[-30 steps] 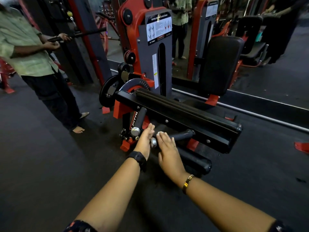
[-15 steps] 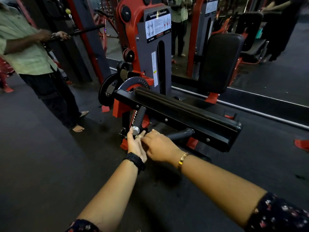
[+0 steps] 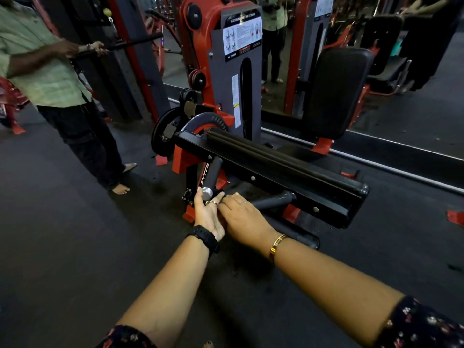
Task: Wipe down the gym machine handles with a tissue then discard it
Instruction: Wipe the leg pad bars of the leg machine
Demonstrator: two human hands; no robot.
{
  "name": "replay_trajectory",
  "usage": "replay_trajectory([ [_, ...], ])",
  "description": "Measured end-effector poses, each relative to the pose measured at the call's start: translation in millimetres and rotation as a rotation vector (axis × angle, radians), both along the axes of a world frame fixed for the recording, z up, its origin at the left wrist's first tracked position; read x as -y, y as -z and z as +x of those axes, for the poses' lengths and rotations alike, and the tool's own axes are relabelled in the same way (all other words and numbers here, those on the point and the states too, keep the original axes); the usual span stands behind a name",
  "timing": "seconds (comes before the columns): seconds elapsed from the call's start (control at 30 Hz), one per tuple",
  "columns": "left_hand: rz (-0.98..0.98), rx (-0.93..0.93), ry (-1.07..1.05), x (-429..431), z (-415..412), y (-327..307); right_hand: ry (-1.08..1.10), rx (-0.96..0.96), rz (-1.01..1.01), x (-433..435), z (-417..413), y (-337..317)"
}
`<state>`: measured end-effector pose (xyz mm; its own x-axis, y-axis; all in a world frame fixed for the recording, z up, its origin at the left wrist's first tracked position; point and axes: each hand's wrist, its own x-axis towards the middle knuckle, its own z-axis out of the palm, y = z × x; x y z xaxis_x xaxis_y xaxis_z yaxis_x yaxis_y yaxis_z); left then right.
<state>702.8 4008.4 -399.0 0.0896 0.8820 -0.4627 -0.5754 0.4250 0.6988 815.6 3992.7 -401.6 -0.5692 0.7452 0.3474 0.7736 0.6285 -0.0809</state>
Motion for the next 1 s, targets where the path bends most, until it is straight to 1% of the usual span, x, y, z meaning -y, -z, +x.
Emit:
replay_trajectory([
  [0.1,-0.002,0.049,0.003,0,1,6,-0.110,0.087,0.046,-2,8,-3],
  [0.23,-0.011,0.118,0.017,8,7,3,-0.293,0.184,0.228,4,36,1],
  [0.27,-0.010,0.122,0.020,7,7,1,-0.299,0.193,0.266,7,40,3],
  [0.33,-0.002,0.126,0.024,7,8,-1,-0.232,0.175,0.309,9,40,6],
  [0.4,0.012,0.118,0.030,6,8,-3,-0.118,0.097,0.253,9,28,7],
  [0.47,0.016,0.116,0.023,4,8,-3,-0.057,0.029,0.196,6,14,4],
  [0.57,0.010,0.120,0.013,3,8,-1,-0.100,0.013,0.142,4,12,-1],
  [0.63,0.010,0.132,0.032,4,9,-1,-0.170,0.032,0.152,6,25,0],
  [0.7,0.025,0.109,0.065,6,10,-3,-0.192,0.028,0.159,9,42,5],
  [0.8,0.057,0.097,0.123,9,10,-9,-0.076,-0.052,0.143,11,68,17],
  [0.87,0.074,0.066,0.147,11,12,-13,0.035,-0.047,0.103,4,85,22],
  [0.93,0.086,0.026,0.152,12,15,-16,0.189,-0.042,0.040,-4,100,20],
  [1.0,0.092,0.002,0.143,12,17,-16,0.340,-0.096,-0.022,-8,103,19],
])
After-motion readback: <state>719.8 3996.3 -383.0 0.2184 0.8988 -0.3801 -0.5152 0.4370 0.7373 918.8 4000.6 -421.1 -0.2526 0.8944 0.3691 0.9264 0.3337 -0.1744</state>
